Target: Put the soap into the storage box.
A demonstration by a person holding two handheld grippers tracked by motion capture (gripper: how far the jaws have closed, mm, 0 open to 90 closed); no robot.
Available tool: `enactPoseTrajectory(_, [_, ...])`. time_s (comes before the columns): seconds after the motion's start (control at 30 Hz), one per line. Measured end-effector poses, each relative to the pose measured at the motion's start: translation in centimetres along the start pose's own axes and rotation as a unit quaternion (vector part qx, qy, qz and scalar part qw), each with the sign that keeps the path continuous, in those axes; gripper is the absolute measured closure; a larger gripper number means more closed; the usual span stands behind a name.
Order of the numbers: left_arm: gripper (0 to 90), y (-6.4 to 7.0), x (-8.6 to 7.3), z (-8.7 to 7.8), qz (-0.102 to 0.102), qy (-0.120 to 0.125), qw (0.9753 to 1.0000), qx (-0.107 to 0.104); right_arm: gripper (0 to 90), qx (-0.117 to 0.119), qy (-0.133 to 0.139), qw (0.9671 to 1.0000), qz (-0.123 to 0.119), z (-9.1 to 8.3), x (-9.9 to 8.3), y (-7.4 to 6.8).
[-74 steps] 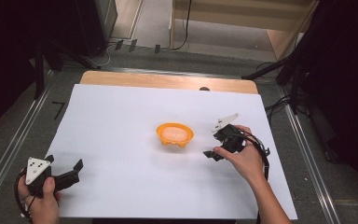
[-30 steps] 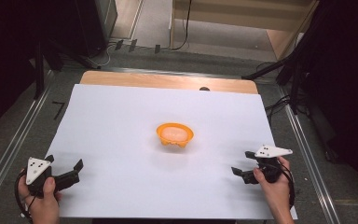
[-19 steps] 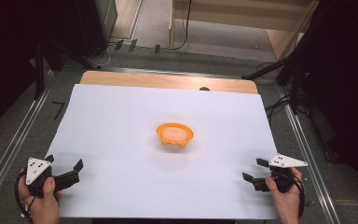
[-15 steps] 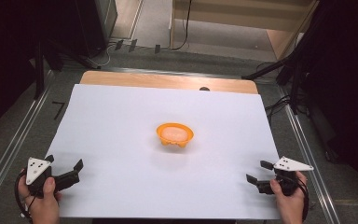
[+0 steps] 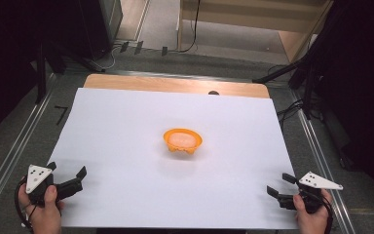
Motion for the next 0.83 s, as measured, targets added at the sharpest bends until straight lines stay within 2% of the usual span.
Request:
enactPoseTrajectory(0.2, [0.0,-0.01,0.00,-0.02,-0.001,0.000,1.0000,-0.002,13.6,-0.006,0.019,0.9998,0.009,-0.55,-0.13,0.16])
enactPoseTrajectory(0.43, [0.0,-0.02,-0.01,0.01,-0.001,-0.001,1.0000,-0.003,13.6,-0.009,0.011,0.9997,0.019,-0.33,-0.20,0.38])
enactPoseTrajectory(0.83, [0.0,-0.05,-0.02,0.03,-0.002,-0.003,1.0000,-0.005,13.6,-0.012,0.004,0.9997,0.020,-0.20,-0.27,0.43])
Point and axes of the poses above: each handheld gripper's, and its own axes: z roughly forward along the jaws, x roughly out of its top, y roughly to its right, the point moved 8 cm from there along z, roughly forward along the jaws, and after that the axes turned 8 degrees about -x, right-handed, at the moved point
